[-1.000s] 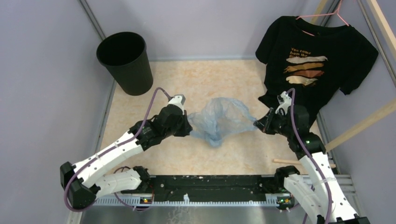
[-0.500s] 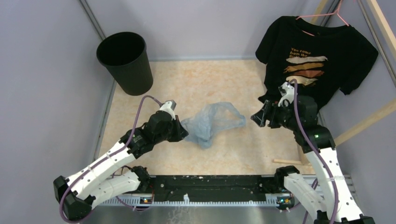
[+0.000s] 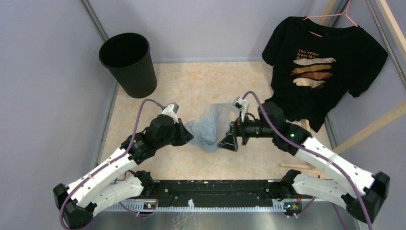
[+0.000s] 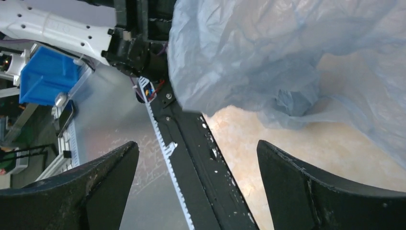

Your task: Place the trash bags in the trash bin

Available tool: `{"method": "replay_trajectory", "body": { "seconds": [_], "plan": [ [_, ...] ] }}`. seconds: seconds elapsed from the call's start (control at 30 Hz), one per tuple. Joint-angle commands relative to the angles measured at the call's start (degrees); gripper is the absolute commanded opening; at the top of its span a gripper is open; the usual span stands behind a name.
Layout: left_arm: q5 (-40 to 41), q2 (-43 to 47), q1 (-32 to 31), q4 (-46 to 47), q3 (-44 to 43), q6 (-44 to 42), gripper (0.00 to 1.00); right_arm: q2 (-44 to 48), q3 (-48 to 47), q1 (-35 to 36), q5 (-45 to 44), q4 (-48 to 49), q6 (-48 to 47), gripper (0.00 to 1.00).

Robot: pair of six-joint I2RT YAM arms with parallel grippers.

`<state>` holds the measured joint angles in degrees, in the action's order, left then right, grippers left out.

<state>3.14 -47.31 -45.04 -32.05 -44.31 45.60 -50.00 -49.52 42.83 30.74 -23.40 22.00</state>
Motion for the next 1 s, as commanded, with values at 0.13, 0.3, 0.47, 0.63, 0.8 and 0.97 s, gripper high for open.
{"method": "replay_trajectory", "body": {
  "seconds": [0.13,0.3,0.47,0.63,0.8,0.97],
  "plan": [
    [-2.25,0.19,0.21,2.3,-0.31,0.08,0.0,-20.85,-5.64,4.18,-11.19,16.75,3.5,0.72],
    [-2.78,1.75,0.21,1.49,-0.34,-0.45,0.0,-33.22,-5.07,5.05,-14.37,32.92,12.89,0.32],
    [-4.7,4.28,0.21,4.13,1.17,-0.31,0.0,-49.13,-11.04,8.31,-20.8,38.48,19.62,0.17],
    [-2.0,5.56,0.21,3.4,2.06,0.58,0.0,-57.83,-16.54,8.5,-27.97,35.72,23.95,0.17],
    [-0.76,8.87,0.21,2.22,4.03,2.11,0.0,-55.27,-15.45,8.24,-37.45,27.95,20.23,0.17],
    [-0.59,12.83,0.21,2.1,6.0,4.25,0.0,-46.54,-12.18,8.23,-49.33,17.11,14.49,0.18]
  ]
}}
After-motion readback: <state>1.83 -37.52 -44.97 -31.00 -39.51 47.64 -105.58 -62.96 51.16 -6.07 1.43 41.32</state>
